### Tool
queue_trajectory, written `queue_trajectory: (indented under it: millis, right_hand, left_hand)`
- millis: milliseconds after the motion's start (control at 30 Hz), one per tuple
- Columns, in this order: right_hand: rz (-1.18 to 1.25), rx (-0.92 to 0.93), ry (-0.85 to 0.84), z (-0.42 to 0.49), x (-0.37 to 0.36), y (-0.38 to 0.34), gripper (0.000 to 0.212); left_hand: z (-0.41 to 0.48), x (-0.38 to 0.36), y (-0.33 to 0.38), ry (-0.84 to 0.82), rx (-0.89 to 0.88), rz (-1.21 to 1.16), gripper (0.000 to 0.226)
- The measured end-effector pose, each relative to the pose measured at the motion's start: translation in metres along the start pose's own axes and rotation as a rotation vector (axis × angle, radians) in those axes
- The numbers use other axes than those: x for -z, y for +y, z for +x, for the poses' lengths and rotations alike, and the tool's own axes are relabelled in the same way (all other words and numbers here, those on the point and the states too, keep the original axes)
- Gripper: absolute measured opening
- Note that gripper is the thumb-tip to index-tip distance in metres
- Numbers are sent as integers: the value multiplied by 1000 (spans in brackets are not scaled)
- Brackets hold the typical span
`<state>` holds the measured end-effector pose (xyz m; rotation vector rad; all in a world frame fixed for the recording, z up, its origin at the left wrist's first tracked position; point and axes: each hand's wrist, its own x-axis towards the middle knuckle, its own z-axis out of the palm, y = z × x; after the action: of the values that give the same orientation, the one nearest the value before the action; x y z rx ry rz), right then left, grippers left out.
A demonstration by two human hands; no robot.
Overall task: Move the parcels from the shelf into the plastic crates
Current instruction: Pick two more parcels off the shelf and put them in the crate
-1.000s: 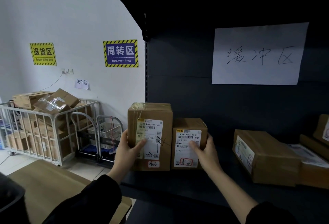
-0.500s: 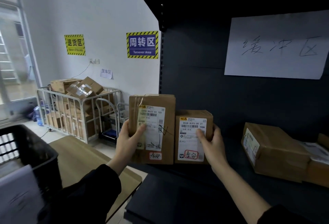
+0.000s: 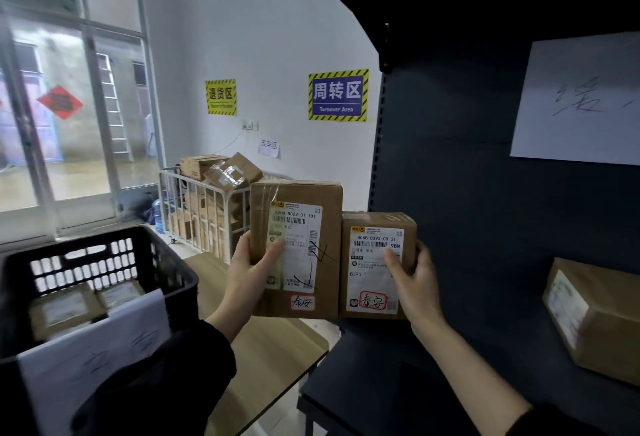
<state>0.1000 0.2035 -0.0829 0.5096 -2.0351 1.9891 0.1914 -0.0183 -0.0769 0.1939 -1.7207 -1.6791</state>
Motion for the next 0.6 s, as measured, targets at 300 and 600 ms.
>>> queue_trajectory:
  millis: [300,600]
  right_hand:
    - [62,-9,-122,-33,-104,-21,35]
    - [140,-59,-275,-96,-244,-57,52]
  left_hand:
    - [-3,114,15,136,-17,67,34]
    - [-15,270,33,278,-14,119,22]
